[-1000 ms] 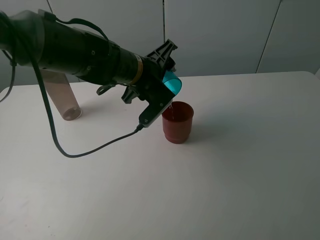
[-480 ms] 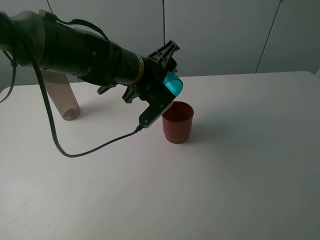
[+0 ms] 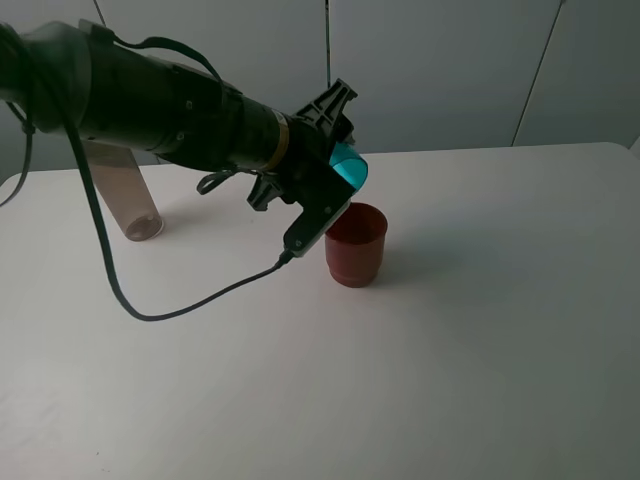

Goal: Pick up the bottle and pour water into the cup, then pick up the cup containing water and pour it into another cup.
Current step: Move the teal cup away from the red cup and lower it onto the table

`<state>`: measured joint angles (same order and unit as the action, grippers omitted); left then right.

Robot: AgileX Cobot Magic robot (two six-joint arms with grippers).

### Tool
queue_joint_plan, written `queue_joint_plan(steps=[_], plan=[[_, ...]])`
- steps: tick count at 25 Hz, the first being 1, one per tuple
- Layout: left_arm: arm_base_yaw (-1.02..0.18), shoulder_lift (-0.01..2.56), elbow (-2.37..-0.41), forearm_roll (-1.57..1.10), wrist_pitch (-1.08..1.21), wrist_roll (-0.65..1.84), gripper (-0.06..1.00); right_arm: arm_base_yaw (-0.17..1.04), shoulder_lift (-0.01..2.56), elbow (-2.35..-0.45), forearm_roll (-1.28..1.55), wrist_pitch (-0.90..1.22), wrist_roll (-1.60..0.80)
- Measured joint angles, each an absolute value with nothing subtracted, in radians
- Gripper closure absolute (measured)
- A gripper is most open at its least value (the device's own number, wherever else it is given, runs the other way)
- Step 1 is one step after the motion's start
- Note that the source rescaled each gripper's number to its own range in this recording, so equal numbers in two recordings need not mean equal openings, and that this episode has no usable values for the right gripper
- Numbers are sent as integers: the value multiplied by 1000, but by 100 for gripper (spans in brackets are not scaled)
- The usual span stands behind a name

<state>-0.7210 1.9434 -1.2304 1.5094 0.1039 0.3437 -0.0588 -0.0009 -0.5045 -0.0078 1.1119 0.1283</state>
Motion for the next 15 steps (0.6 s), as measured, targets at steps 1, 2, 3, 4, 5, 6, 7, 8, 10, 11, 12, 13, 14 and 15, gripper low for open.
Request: queue_joint_plan(steps=[1,2,3,4,5,6,7,8,10,11,12,13,14,15], plan=[[-721,1943,-1230,1453,99,337,84,-59,-1,-504,-8,1112,128],[-717,1943,-1230,1398,87,328,84,-59,-1,-504,-8,1112,128],[-709,1943,-1230,1316,71,319,84,-59,-1,-504,-8,1112,128],[-698,1943,-1230,1232,53,308,84,-59,-1,-504,-8,1112,128],[-687,1943,-1230,1124,30,293,84,-59,-1,-504,-8,1112,128],[-669,1943,-1230,1004,13,285,84,-59,-1,-504,-8,1112,128],[-648,1943,-1230,885,-10,279,84,-59,-1,-504,-8,1112,128],[-626,1943,-1230,778,-27,271,84,-59,-1,-504,-8,1112,128],[-585,1943,-1230,632,-73,222,84,-59,-1,-504,-8,1112,128],[-564,1943,-1230,575,-99,187,84,-59,-1,-504,-8,1112,128],[-546,1943,-1230,542,-126,156,84,-59,-1,-504,-8,1112,128],[-527,1943,-1223,504,-169,119,84,-59,-1,-504,-8,1112,128],[-509,1943,-1212,459,-227,90,84,-59,-1,-504,-8,1112,128],[-492,1943,-1193,401,-292,69,84,-59,-1,-504,-8,1112,128]])
